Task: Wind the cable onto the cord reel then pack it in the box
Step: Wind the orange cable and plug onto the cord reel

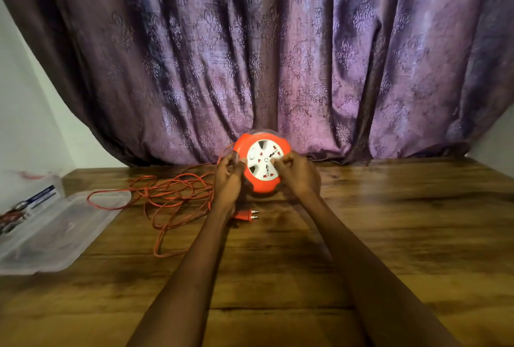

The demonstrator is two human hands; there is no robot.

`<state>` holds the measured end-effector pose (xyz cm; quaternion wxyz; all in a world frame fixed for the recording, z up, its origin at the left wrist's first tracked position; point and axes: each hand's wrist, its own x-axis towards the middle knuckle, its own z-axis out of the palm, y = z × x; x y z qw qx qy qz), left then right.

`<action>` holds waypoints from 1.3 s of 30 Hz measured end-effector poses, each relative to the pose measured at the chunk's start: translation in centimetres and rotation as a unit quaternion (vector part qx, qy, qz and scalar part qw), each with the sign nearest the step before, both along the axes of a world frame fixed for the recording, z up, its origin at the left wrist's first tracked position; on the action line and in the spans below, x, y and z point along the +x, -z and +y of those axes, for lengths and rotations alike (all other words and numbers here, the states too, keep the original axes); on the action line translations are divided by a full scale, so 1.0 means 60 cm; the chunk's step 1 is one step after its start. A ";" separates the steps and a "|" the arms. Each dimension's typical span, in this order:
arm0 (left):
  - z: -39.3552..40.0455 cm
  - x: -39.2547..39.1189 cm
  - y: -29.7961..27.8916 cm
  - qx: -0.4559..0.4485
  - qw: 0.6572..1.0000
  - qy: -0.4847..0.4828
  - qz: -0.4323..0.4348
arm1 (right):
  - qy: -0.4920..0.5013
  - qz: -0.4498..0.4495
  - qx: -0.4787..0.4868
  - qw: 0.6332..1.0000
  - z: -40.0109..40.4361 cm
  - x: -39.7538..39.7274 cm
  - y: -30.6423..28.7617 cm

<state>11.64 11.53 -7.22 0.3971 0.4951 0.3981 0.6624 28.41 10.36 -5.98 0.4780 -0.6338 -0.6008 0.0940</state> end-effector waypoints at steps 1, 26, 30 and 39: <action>0.004 -0.007 -0.002 -0.008 1.000 -0.007 -0.001 | -0.017 -0.107 0.071 0.992 -0.004 0.003 0.002; -0.025 0.042 0.007 0.033 0.994 0.030 0.096 | -0.060 0.469 -0.133 0.871 -0.001 -0.020 -0.008; -0.009 0.014 0.002 0.028 1.000 0.007 0.011 | -0.024 0.136 -0.040 0.990 0.003 -0.003 -0.005; 0.015 -0.016 0.003 -0.009 1.000 0.021 -0.011 | -0.122 -0.427 0.197 0.874 0.000 0.008 0.007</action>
